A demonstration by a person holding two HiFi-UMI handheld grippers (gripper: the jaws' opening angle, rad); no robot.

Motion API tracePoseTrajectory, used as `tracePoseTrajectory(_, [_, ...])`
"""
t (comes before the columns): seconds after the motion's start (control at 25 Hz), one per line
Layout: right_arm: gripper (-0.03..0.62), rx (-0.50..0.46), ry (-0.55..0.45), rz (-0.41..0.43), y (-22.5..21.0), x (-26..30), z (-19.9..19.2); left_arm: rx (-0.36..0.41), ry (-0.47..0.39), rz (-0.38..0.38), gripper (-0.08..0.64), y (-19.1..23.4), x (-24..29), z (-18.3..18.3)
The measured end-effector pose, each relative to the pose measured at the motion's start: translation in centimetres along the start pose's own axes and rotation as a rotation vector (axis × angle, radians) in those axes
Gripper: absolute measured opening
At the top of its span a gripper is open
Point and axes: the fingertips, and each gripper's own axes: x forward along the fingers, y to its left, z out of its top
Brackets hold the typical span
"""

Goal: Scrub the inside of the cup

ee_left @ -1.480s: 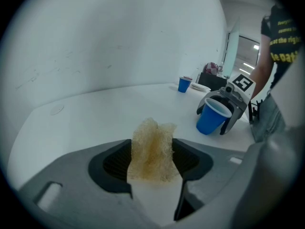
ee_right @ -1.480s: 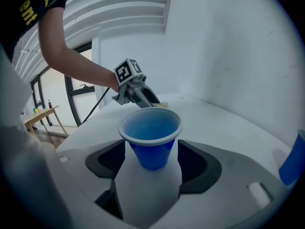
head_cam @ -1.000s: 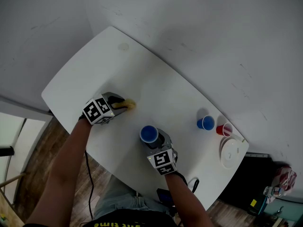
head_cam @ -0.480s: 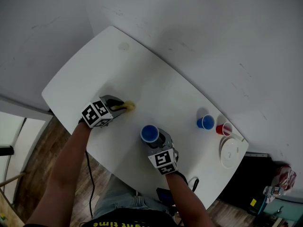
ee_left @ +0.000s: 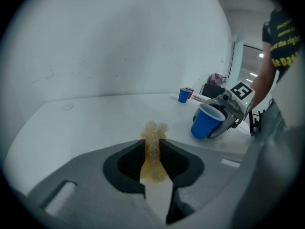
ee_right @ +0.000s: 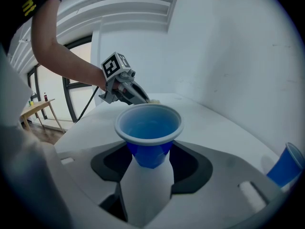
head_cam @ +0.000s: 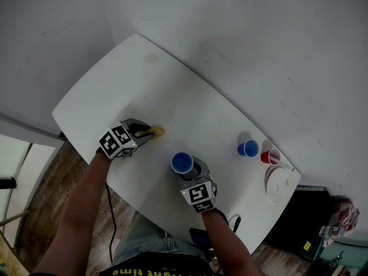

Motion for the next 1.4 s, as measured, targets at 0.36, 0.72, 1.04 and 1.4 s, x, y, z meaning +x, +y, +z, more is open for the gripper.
tracePoseTrajectory(0.36, [0.25,0.002,-0.031,-0.011,0.0,-1.0,0.8,0.002,-0.019,0.028,0.098,-1.1,-1.4,0.2])
tracePoseTrajectory(0.72, [0.247,-0.012,-0.052,-0.013,0.5,-2.0,1.5,-0.016,-0.041,0.063,0.098,-2.3,-3.3,0.2])
tracePoseTrajectory(1.04, [0.245,-0.032,-0.069,-0.01,0.8,-3.2,2.4,-0.041,-0.099,0.095,0.098,-4.1,-5.3,0.8])
tracePoseTrajectory(1.4, [0.245,-0.06,-0.113,-0.005,1.6,-5.1,4.2,-0.053,-0.165,0.146,0.098,-6.4,-7.8,2.1])
